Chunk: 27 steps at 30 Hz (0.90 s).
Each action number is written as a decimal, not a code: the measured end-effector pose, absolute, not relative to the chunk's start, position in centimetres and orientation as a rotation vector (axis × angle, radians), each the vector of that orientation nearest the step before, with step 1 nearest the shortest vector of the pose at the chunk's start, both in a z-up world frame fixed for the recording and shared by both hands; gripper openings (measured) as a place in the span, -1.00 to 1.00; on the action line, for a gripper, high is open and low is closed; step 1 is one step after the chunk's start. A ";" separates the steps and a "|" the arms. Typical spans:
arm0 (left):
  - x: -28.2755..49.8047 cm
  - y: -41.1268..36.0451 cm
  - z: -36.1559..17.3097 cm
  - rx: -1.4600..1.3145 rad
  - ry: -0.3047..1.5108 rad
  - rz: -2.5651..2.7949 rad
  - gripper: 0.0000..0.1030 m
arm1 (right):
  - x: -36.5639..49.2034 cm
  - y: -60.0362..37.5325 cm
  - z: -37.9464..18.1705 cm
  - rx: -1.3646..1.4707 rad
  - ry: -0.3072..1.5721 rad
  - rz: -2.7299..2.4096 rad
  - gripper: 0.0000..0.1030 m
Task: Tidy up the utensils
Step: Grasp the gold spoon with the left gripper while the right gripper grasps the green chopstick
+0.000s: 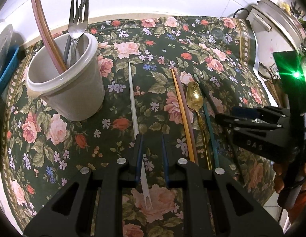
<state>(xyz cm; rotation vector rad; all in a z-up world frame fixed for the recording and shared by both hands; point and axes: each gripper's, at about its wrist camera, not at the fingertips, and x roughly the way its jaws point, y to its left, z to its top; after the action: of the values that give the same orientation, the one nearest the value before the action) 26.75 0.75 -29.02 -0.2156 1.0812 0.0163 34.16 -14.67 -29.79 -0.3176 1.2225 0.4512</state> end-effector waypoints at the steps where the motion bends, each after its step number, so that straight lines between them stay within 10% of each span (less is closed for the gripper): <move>1: 26.8 0.8 -29.0 -0.215 1.082 0.015 -0.69 | 34.0 -14.4 -29.9 -0.344 1.213 0.439 -0.22; 9: 27.1 1.1 -29.1 -0.218 1.083 0.011 -0.69 | 35.0 -16.6 -29.6 -0.326 1.211 0.377 -0.83; 27: 31.2 -3.3 -28.7 -0.258 1.112 -0.119 -0.69 | 38.5 -20.3 -29.3 -0.110 1.259 0.442 -0.88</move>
<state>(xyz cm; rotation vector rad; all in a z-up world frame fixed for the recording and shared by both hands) 31.21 -3.28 -28.74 -0.2584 1.1116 -0.1194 38.51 -20.35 -29.26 -0.1097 1.2588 0.4424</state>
